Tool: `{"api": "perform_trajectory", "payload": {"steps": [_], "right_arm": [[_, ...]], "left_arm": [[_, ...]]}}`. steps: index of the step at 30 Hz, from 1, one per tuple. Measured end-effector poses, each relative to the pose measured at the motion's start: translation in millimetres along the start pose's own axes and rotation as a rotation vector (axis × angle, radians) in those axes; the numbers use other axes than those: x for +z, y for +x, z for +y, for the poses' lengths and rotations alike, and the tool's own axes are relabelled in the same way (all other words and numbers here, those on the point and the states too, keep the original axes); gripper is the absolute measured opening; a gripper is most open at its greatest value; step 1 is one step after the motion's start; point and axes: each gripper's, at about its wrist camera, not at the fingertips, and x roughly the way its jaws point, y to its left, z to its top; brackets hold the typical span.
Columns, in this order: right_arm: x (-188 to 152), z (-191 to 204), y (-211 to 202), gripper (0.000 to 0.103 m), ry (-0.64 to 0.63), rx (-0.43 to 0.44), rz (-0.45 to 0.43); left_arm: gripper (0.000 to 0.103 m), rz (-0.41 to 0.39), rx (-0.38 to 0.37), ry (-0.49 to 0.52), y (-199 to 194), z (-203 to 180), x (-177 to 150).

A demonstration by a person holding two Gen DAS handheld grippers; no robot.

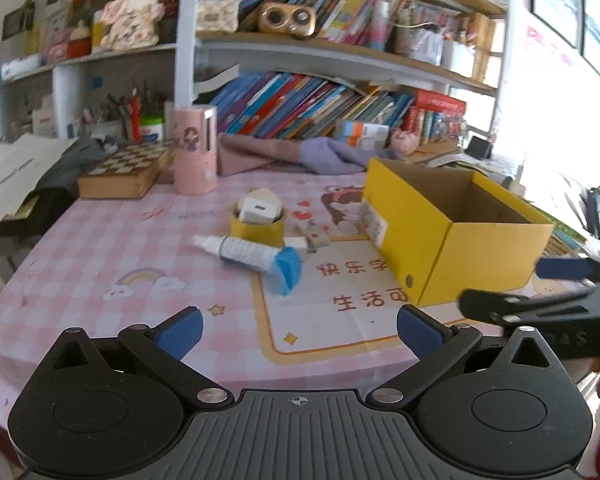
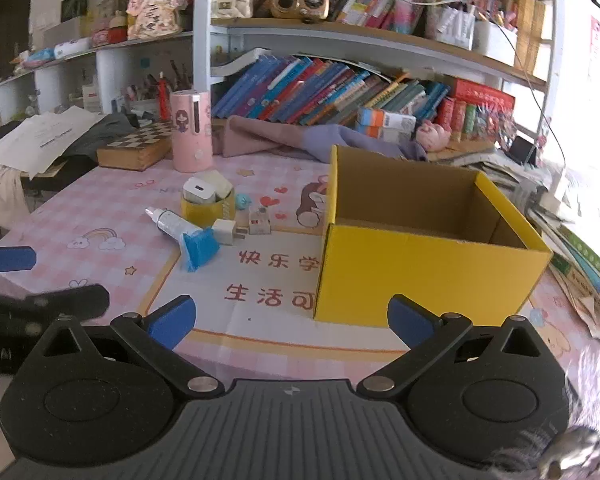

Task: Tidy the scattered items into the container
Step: 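Move both tools toward the items beside the yellow tape roll, then grasp the white spray bottle with the left tool while the right tool grasps the blue-capped tube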

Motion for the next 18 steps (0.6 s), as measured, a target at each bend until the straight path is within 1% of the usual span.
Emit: {"api": "perform_trajectory", "payload": {"steps": [3,5,7,10,12,15,18], "right_arm": [[1,2,-5,0.103,0.006,0.005,-0.018],[6,6,-5,0.103,-0.003,0.027,-0.024],[12,7,-4,0.103,0.003,0.038,-0.025],[17,7,-2,0.101,0.048,0.055,-0.016],[16,11,-1,0.101,0.052,0.048,0.002],[9,14,-1,0.100,0.046,0.043,0.017],[6,18,0,0.098,0.048,0.059,0.026]], "left_arm": [[0.103,0.022,-0.001,0.025,0,4,7],[0.103,0.008,0.007,0.068,-1,5,13],[0.103,-0.012,0.020,0.088,-4,6,20],[0.103,-0.039,0.041,0.056,-8,8,26],[0.103,-0.031,0.033,0.027,-9,8,22],[0.103,-0.010,0.029,0.012,-10,9,11],[0.103,-0.004,0.057,-0.005,-11,13,3]]}}
